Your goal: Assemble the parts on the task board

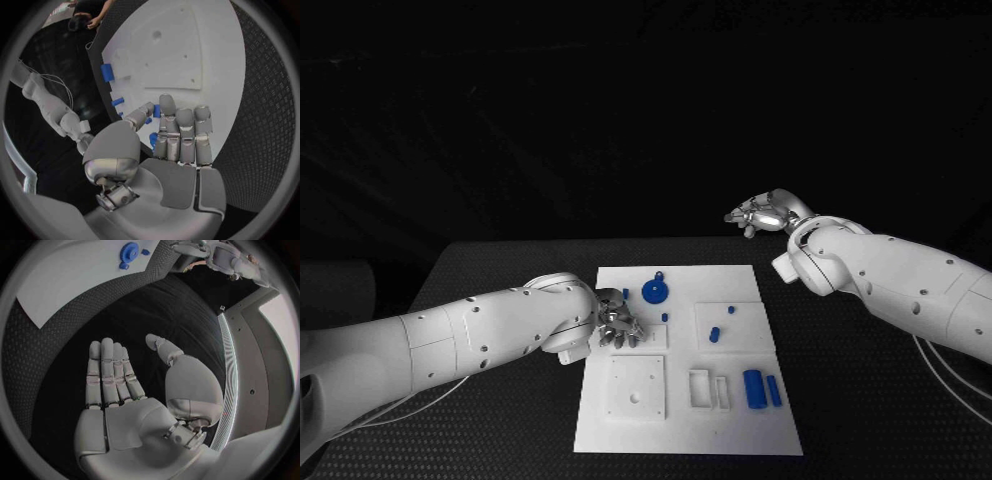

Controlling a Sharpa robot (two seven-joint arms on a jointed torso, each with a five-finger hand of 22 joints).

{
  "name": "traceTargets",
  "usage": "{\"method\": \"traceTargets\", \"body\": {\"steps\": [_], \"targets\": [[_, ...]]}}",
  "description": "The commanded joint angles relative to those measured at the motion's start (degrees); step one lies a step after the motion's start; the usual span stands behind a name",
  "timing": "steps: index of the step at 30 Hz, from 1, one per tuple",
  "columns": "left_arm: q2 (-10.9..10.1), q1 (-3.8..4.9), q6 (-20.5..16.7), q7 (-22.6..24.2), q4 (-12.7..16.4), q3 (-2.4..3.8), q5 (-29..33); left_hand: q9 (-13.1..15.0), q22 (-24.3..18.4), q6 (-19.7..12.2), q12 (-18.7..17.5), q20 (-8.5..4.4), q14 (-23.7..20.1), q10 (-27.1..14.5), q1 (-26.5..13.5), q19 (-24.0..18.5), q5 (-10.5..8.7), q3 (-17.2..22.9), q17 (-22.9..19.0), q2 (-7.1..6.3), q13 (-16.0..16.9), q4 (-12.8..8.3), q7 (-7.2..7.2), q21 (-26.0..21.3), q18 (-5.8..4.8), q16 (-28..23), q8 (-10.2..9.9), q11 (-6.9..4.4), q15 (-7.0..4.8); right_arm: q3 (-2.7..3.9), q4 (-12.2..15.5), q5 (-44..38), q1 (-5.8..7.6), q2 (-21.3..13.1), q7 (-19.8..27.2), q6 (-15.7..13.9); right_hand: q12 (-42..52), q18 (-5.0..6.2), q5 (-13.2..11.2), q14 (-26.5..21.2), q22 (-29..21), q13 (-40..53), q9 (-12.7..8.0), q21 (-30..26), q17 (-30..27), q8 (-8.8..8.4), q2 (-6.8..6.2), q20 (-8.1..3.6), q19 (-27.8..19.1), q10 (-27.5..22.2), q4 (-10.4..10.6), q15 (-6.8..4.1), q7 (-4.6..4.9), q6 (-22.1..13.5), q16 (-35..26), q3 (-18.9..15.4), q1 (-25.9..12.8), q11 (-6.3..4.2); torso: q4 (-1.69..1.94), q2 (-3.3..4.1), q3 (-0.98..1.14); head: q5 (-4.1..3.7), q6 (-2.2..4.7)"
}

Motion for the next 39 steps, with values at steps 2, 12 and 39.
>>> {"method": "traceTargets", "body": {"steps": [2,12,39], "targets": [[0.2,0.34,0.0,0.9,0.4,0.26,1.2,-0.2,1.1,0.6,-0.3,-6.66,0.2,0.5,2.1,0.4,0.25,4.0,-0.1,1.53,-0.1,-4.2,0.07,0.3,-0.58,0.3,0.2,-0.05,-0.67,0.01,0.0,-0.1,-0.04,0.1,0.6,0.9,0.4,0.84,0.2,-0.5,0.1,-0.1,-0.1,-0.3,-0.1,0.09,0.16,0.33,-0.2,-0.4,0.0,0.11,0.14,-0.4,0.4,-0.2,-0.6,0.05,-0.02,0.03,-0.02,0.07,0.04],[0.3,0.90,0.6,0.5,0.4,0.42,1.2,-0.2,1.1,0.7,-0.2,-6.65,0.3,0.6,2.2,0.5,0.44,4.1,-0.1,1.56,-0.1,-4.2,0.03,0.3,-0.59,0.4,0.2,-0.07,-0.65,0.01,-0.1,-0.1,-0.18,0.2,0.6,0.9,0.4,0.84,0.2,-0.5,0.1,-0.1,-0.1,-0.3,-0.1,0.09,0.16,0.33,-0.2,-0.4,-0.1,0.11,0.14,-0.4,0.4,-0.2,-0.6,0.06,-0.06,0.03,0.02,0.17,0.17],[3.3,4.29,17.4,-2.1,-9.1,0.62,13.2,-0.2,1.2,0.8,-0.4,-6.37,0.0,0.4,2.2,-0.1,1.33,4.2,-0.1,2.24,-0.1,-5.0,0.14,0.2,-0.78,0.4,0.0,0.06,-0.31,0.01,-0.2,-0.1,-0.24,0.6,0.6,1.0,0.5,0.83,0.3,-0.5,0.1,-0.3,-0.1,-0.4,-0.2,0.08,0.16,0.34,-0.2,-0.4,-0.1,0.12,0.16,-0.5,0.5,-0.2,-0.6,0.08,-0.13,0.10,0.07,0.19,-0.09]]}}
